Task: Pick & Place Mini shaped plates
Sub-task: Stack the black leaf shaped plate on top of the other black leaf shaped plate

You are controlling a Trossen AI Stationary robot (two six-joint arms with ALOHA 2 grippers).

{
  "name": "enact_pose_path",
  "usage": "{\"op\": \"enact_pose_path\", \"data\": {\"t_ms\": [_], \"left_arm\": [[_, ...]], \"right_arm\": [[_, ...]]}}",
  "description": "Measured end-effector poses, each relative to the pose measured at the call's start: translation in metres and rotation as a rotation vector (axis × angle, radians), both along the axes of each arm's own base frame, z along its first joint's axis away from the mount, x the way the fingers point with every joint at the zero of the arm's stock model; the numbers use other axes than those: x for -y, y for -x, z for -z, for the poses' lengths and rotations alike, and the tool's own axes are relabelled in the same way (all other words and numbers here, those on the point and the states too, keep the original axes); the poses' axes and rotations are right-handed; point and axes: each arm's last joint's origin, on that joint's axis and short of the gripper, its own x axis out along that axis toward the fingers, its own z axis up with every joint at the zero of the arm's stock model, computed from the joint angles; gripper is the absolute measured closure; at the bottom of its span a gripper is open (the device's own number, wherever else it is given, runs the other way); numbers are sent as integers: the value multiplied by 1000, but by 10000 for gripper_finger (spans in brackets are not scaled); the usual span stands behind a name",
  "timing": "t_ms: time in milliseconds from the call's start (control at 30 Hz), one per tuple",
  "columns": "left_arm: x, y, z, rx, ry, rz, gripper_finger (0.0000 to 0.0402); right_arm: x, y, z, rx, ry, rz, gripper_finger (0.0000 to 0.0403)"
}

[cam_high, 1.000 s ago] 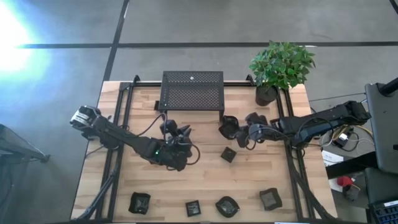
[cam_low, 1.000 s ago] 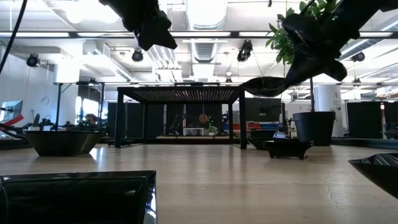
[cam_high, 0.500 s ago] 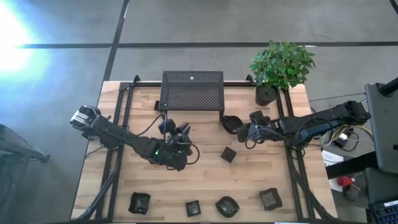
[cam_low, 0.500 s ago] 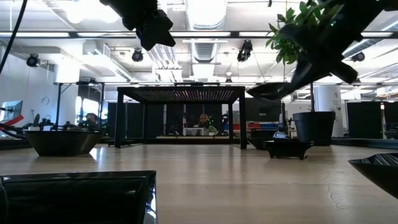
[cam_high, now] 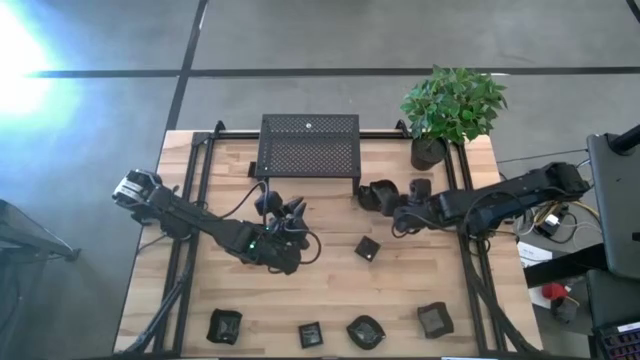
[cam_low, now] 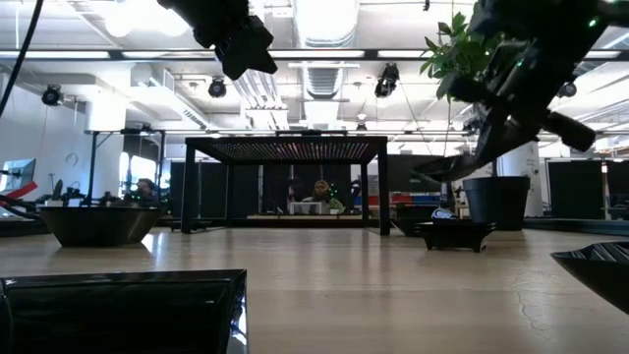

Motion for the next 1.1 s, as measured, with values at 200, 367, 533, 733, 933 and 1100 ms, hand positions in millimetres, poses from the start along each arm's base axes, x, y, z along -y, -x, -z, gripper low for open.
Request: {"op": "enact_pose_path", "data": {"t_ms": [200, 367, 533, 733, 933, 1100], "left_arm": [[0, 0, 0, 0, 0, 0, 323], [0, 0, 0, -4, -5, -1, 323], [0, 0, 0, -4, -8, -3, 323], [0, 0, 0, -4, -10, -5, 323], [0, 0, 0, -4, -10, -5, 323], [-1, 0, 0, -4, -10, -5, 323]], "right_arm": [[10, -12, 17, -42, 17, 73, 394], [17, -31, 29, -51, 26, -4, 394], [19, -35, 39, -84, -5, -6, 394], [18, -38, 43, -76, -44, -3, 394], [18, -38, 44, -83, -42, -8, 394], [18, -38, 42, -78, -40, -16, 394]]}}
